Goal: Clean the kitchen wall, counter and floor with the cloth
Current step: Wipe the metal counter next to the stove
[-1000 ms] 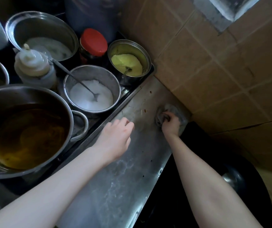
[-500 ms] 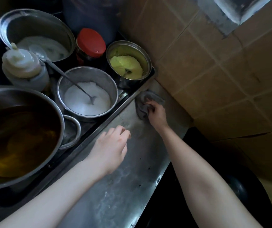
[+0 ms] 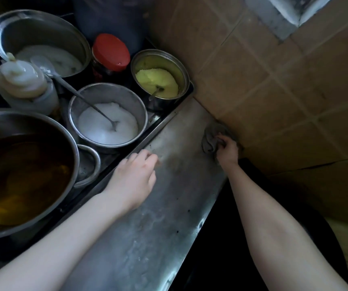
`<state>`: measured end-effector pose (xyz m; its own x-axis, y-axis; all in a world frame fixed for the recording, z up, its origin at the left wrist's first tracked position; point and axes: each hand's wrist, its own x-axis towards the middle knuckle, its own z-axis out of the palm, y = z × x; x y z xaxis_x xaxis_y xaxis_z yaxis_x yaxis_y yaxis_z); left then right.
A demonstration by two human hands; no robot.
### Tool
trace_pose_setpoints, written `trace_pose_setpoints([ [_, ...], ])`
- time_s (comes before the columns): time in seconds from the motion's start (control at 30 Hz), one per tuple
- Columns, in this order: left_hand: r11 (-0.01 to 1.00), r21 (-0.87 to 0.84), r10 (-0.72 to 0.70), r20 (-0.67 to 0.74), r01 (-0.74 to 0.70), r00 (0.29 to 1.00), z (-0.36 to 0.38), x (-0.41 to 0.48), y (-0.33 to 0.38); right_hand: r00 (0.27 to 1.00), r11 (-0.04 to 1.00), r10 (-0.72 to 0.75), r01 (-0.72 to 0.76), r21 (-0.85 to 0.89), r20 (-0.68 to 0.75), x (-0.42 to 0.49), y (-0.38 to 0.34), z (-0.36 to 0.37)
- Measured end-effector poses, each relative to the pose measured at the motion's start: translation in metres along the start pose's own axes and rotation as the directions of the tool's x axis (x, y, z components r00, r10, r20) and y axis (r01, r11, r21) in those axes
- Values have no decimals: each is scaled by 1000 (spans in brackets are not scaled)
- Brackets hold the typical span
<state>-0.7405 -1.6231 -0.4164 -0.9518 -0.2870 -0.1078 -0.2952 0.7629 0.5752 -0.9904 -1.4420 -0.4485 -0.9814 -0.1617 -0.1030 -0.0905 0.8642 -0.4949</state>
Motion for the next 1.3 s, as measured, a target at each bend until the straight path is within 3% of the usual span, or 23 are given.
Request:
trace_pose_setpoints([
  [0.13, 999, -30, 14, 15, -14, 1000, -1, -13, 1, 993, 997, 79, -79, 7, -84, -10, -13, 8],
  [0.23, 999, -36, 23, 34, -21, 999, 0, -21, 1, 994, 1000, 21, -21, 5, -103, -21, -47, 30],
  [0.4, 1000, -13, 5, 18, -4, 1000, -4, -36, -7, 987, 988, -150, 149, 33, 49, -55, -87, 70],
  [0.63, 999, 36, -12, 80, 9, 997, -7, -74, -21, 936, 951, -308, 302, 62, 171, -119, -76, 71],
  [0.9, 1000, 26, -13, 109, 10, 994, -20, -126, -38, 894, 936, -346, 349, 42, 286, -212, -60, 72],
  [1.3, 994, 75, 74, 118, -83, 990, -44, -169, -53, 882, 954, -295, 293, 63, 367, -329, -60, 77],
])
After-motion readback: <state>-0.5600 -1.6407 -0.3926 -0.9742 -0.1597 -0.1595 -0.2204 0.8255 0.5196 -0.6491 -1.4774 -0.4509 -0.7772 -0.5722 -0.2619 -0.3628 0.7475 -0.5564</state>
